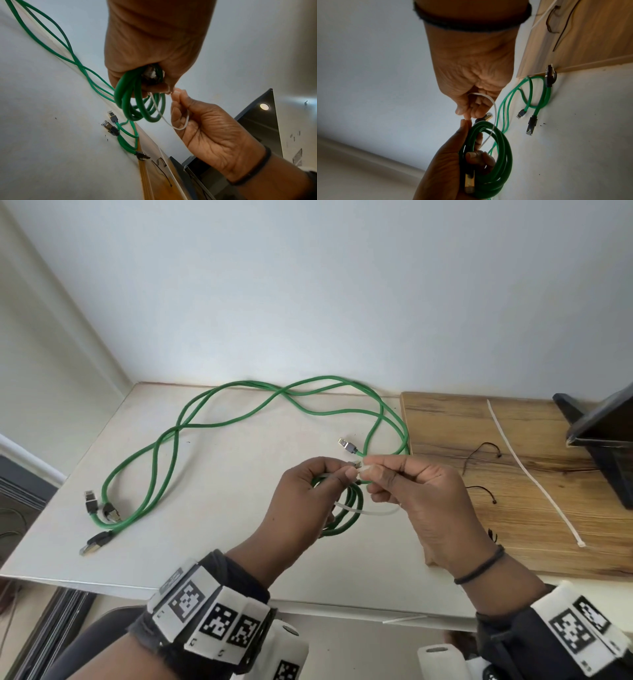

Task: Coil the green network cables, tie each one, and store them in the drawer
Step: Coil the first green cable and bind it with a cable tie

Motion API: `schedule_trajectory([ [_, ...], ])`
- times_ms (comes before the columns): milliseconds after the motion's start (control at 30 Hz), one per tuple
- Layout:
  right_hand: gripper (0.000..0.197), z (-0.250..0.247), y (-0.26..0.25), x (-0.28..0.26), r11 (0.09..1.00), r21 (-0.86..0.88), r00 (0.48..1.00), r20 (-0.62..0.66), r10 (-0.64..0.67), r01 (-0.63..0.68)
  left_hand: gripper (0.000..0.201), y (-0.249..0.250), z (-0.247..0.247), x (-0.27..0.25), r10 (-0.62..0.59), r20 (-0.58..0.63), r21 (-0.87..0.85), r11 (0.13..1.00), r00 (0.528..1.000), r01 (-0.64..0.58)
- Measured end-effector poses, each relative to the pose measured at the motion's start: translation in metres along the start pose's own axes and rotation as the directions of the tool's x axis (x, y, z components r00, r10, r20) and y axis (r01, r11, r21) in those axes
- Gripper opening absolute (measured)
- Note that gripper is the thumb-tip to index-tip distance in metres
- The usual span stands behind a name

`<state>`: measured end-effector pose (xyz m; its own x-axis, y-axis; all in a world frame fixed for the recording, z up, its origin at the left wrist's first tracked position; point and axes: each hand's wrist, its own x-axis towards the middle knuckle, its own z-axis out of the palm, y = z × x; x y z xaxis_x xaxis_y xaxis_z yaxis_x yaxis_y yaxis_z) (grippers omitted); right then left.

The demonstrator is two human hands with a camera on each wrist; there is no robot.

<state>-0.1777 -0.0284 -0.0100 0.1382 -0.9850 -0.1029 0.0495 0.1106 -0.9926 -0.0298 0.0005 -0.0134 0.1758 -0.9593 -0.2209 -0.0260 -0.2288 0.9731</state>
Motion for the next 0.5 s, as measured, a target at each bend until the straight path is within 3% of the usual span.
schedule_trajectory([
  [100,0.024,-0.0009,0.0018,0.002,0.999,0.035,0.999,-0.042,0.003,-0.001,0.014,0.0003,-0.0002,0.0012,0.004,-0.046,-0.034,0.999,0.999,-0.005],
  [200,0.029,0.0023,0.0035,-0.001,0.996,0.091,1.0,-0.003,0.012,-0.012,0.014,0.0008,0.0002,0.0007,0.016,-0.069,-0.042,0.999,0.998,-0.019],
  [300,0.028,0.0048,0.0031,-0.0026,0.981,0.194,0.999,0.041,0.022,-0.029,0.014,0.0012,0.0003,0.0005,0.032,-0.095,-0.038,0.999,0.995,-0.036],
  [500,0.016,0.0028,0.0043,0.0004,0.943,0.324,0.996,0.009,0.083,-0.082,0.014,0.0054,0.0004,-0.0028,0.047,-0.069,-0.069,0.996,0.996,-0.052],
])
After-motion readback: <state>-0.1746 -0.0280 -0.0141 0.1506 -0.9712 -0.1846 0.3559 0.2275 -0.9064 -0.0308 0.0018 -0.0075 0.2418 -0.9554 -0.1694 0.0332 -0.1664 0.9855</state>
